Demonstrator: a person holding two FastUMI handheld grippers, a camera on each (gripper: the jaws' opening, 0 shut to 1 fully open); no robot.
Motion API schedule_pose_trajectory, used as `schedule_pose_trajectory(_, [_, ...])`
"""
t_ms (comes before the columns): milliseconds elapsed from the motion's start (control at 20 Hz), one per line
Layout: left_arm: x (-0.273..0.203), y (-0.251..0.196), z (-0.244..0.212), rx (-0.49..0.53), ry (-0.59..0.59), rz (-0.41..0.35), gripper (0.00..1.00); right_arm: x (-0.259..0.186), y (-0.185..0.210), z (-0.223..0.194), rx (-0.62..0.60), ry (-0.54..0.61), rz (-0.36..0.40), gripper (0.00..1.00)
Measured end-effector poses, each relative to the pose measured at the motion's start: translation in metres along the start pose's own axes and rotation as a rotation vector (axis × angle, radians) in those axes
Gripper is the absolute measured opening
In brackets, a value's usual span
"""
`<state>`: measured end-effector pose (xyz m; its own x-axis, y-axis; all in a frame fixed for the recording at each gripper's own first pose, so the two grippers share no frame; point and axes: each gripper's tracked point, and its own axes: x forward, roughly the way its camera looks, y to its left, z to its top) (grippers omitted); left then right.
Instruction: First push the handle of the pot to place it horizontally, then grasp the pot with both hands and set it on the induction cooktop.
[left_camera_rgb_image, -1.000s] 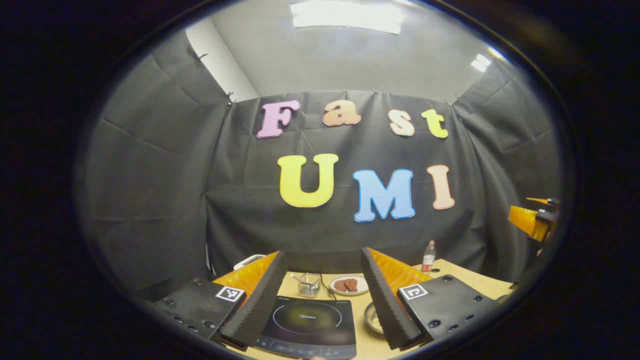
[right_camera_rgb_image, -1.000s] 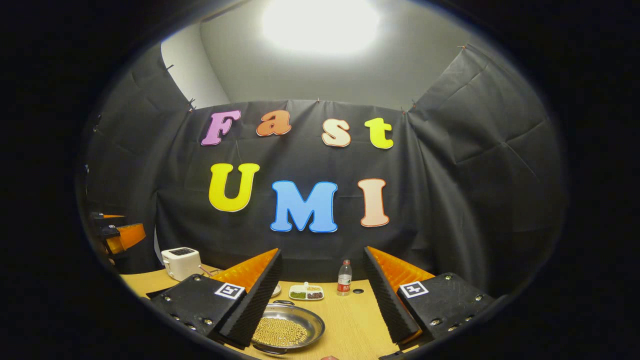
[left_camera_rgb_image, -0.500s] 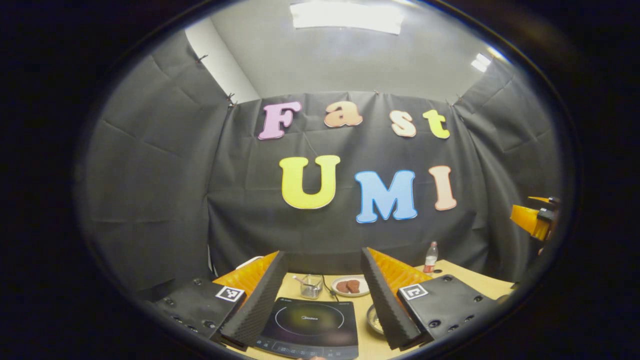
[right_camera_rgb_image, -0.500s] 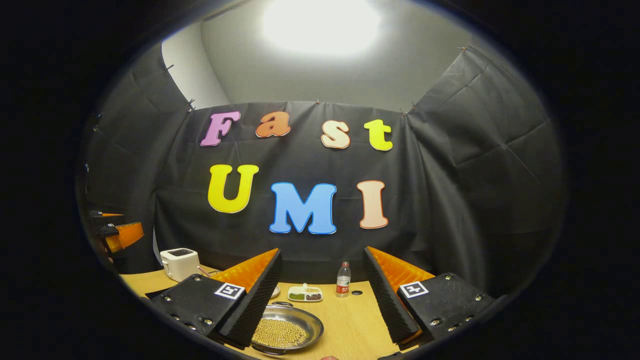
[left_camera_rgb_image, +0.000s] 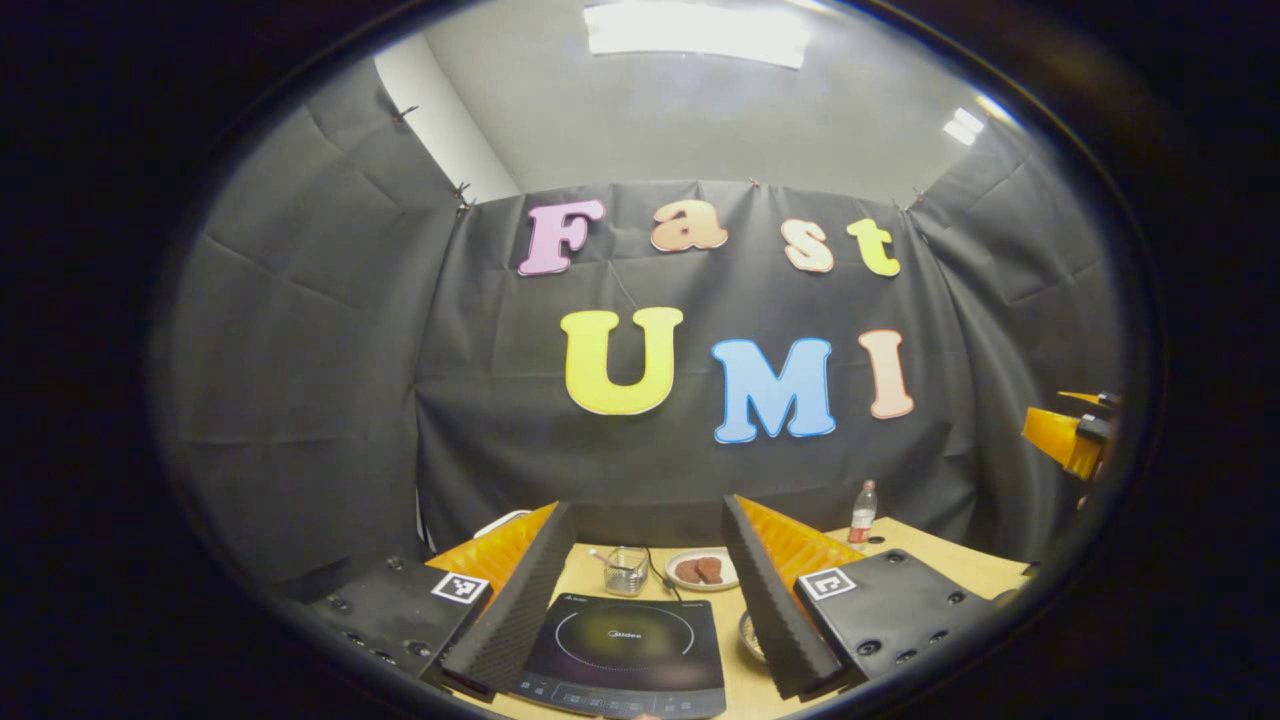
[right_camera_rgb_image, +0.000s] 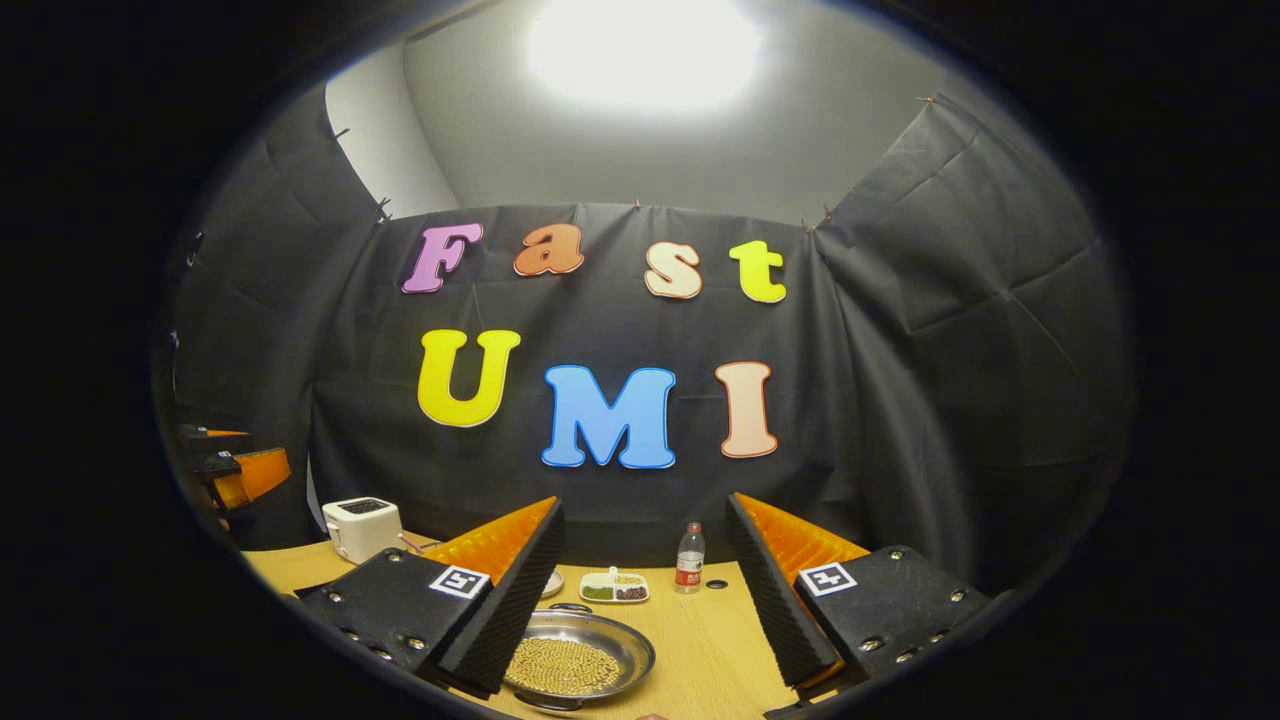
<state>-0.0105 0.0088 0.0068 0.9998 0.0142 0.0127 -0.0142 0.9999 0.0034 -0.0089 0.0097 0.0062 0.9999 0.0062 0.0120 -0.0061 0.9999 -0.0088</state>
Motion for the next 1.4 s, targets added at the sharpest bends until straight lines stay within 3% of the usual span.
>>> schedule_pose_trajectory(150, [0.0, 0.007, 0.003, 0.004, -0.007, 0.004, 0.96, 0.002, 0.006, -0.007, -0.003, 0.027, 0.0, 0.94])
schedule_pose_trajectory(250, [0.001, 0.012, 0.005, 0.007, -0.014, 0.009, 0.96, 0.002, 0.012, -0.01, -0.008, 0.042, 0.005, 0.78])
schedule_pose_trajectory(300, [0.001, 0.014, 0.006, 0.008, -0.016, 0.011, 0.96, 0.004, 0.008, -0.012, -0.02, 0.042, -0.023, 0.78])
schedule_pose_trajectory(350, [0.0, 0.015, 0.005, 0.009, -0.016, 0.013, 0.96, 0.004, 0.008, -0.008, -0.021, 0.039, -0.023, 0.46])
schedule_pose_trajectory(450, [0.0, 0.019, 0.005, 0.007, -0.017, 0.019, 0.96, 0.005, 0.021, -0.016, -0.01, 0.066, 0.006, 0.25])
schedule_pose_trajectory(500, [0.0, 0.02, 0.005, 0.007, -0.016, 0.02, 0.96, 0.002, 0.019, -0.021, -0.017, 0.093, -0.007, 0.26])
schedule_pose_trajectory(550, [0.001, 0.022, 0.005, 0.009, -0.016, 0.023, 0.96, 0.002, 0.015, -0.021, -0.01, 0.092, -0.017, 0.14])
schedule_pose_trajectory(600, [0.0, 0.024, 0.005, 0.014, -0.018, 0.027, 0.96, 0.006, 0.03, -0.027, 0.013, 0.108, 0.026, 0.02])
schedule_pose_trajectory(1000, [-0.001, 0.043, 0.008, 0.033, -0.025, 0.06, 0.99, 0.008, 0.107, -0.1, 0.05, 0.342, 0.271, 0.02])
schedule_pose_trajectory(1400, [-0.005, 0.067, 0.003, 0.039, -0.012, 0.117, 0.99, -0.002, 0.156, -0.179, 0.018, 0.545, 0.44, 0.02])
